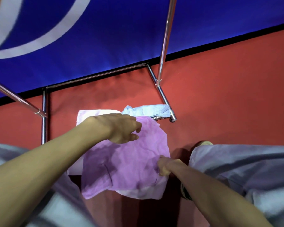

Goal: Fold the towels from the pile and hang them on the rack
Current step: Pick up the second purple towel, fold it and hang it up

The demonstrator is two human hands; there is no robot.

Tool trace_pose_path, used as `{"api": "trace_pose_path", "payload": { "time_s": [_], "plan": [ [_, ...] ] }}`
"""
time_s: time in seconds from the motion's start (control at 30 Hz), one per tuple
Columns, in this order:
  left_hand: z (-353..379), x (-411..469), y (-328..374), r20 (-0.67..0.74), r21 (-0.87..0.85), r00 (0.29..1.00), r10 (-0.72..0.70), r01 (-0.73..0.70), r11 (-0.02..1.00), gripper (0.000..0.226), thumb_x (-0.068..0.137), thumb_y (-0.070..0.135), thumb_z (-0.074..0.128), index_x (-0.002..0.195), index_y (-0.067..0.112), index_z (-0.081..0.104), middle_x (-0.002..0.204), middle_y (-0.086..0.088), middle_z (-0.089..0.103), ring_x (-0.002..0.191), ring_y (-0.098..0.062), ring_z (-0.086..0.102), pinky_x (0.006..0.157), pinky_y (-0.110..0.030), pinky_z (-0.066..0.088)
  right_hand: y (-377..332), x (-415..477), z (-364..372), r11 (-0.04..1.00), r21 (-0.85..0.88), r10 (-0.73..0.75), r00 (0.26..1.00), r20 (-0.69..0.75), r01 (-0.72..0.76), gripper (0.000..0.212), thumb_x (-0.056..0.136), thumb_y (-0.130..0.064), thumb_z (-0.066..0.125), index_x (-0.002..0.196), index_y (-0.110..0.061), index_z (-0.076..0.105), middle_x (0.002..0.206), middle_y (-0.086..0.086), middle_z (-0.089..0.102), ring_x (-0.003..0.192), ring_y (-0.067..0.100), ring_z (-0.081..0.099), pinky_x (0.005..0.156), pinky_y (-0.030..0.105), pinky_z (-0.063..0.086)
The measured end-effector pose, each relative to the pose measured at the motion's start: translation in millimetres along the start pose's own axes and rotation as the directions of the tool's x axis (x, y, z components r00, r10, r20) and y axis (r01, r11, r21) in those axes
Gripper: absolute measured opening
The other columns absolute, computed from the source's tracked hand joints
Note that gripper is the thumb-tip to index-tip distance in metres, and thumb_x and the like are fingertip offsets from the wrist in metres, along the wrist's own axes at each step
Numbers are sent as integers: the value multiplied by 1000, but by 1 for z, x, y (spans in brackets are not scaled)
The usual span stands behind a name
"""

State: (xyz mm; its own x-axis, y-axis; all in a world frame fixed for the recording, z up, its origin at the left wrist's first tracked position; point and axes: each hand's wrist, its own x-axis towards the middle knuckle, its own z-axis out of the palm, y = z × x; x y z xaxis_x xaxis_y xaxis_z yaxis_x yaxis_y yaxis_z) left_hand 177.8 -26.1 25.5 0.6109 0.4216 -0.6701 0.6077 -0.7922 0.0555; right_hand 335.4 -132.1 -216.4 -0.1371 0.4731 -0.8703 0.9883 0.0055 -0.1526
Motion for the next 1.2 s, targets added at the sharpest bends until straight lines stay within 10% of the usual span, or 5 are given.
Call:
{"api": "trace_pose_path", "payload": {
  "time_s": [0.27,0.4,0.67,0.93,1.2],
  "plan": [
    [1,-5,-4,-20,-1,1000,-9,9,1000,39,100,41,37,135,25,42,136,0,44,125,-23,45,104,-37,39,-4,-10,-25,995,100,12,981,-192,7,18,91,-7,51,77,4,53,122,26,58,104,34,56,84,34,44],
    [2,-13,-8,-35,-21,999,-25,25,999,39,99,42,37,135,26,42,136,2,44,125,-22,46,103,-36,39,-12,-23,-45,954,298,59,952,-301,35,26,85,3,51,104,2,69,112,17,68,104,30,62,89,32,50],
    [8,-47,-28,-110,-64,975,-193,186,980,47,98,46,39,136,19,35,136,-2,50,119,-27,52,94,-34,42,-58,-73,-140,670,657,84,845,-528,344,38,78,16,52,60,-18,55,66,0,60,60,14,59,57,22,52],
    [4,-80,-59,-281,-475,881,-381,218,853,66,89,46,58,137,9,34,141,-11,44,126,-27,47,102,-41,40,-106,-154,-222,589,506,-190,717,-671,630,44,70,25,61,70,-15,45,71,5,63,55,5,59,65,26,52],
    [-13,-111,-54,-643,-680,615,-456,-186,709,24,83,40,70,81,16,66,63,9,60,52,-1,48,51,-13,37,-120,-216,-252,448,394,-201,520,-830,802,43,70,21,65,69,-16,42,76,15,69,59,15,61,59,22,48]
  ]
}}
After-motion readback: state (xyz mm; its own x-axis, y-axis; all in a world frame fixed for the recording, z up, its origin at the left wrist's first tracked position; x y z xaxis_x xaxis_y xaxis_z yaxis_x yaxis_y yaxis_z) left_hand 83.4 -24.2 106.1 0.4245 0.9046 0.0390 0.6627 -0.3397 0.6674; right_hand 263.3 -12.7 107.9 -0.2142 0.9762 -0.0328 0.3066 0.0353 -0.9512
